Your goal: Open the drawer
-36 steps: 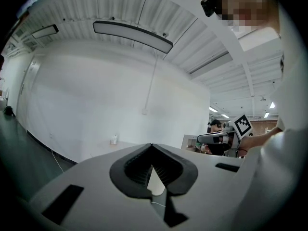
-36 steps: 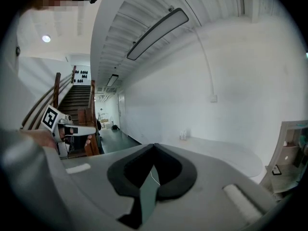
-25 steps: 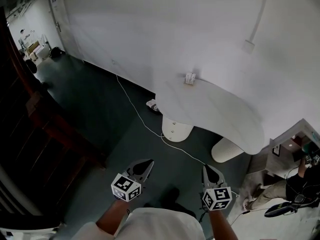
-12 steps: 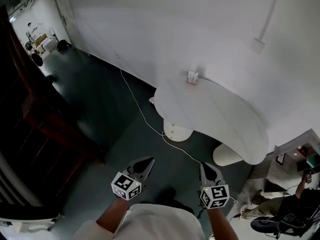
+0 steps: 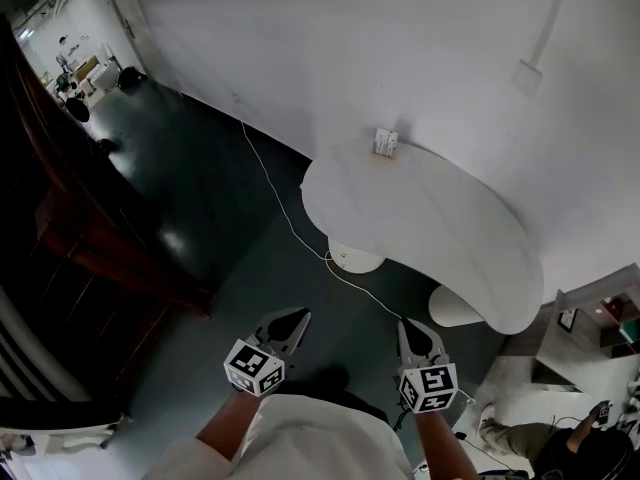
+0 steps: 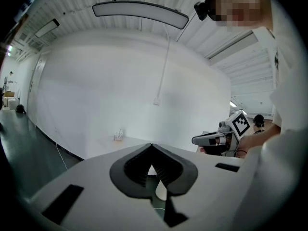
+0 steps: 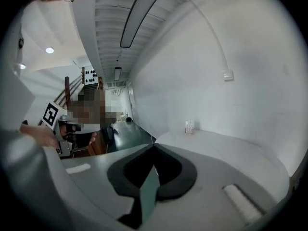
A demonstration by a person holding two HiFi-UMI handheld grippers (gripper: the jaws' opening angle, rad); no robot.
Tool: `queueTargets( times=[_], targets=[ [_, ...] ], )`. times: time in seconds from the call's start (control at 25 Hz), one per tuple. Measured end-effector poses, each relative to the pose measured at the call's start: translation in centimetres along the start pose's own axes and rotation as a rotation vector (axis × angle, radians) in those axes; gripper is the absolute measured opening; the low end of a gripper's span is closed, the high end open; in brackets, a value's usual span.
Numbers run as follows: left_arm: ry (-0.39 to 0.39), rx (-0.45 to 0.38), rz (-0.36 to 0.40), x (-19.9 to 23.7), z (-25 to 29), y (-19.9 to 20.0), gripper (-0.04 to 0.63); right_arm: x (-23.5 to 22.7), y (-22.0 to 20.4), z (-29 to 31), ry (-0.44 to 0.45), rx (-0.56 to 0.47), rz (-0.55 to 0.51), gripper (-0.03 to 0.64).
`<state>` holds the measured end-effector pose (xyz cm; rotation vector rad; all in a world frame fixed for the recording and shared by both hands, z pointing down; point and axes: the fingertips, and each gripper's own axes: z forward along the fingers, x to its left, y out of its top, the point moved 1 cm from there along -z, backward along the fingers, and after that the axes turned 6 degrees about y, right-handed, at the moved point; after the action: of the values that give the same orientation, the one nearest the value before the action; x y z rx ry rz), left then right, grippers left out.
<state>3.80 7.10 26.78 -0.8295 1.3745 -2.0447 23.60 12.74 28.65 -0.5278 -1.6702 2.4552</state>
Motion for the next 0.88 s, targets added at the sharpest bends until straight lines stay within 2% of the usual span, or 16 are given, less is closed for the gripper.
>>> queueTargets(
  times=[0.48,0.88],
  targets=[
    [-0.015,0.044,0.024,2.2,4.8,-0.1,0.006,-2.9,-1.3,2.9,-0.023,0.051,0.045,0.011],
    [-0.103,0.065,0.027,5.9,10.1,-0.6,0.006,-4.9,-1.5,7.2,-0.102,0.087,0.091,0.011]
  ],
)
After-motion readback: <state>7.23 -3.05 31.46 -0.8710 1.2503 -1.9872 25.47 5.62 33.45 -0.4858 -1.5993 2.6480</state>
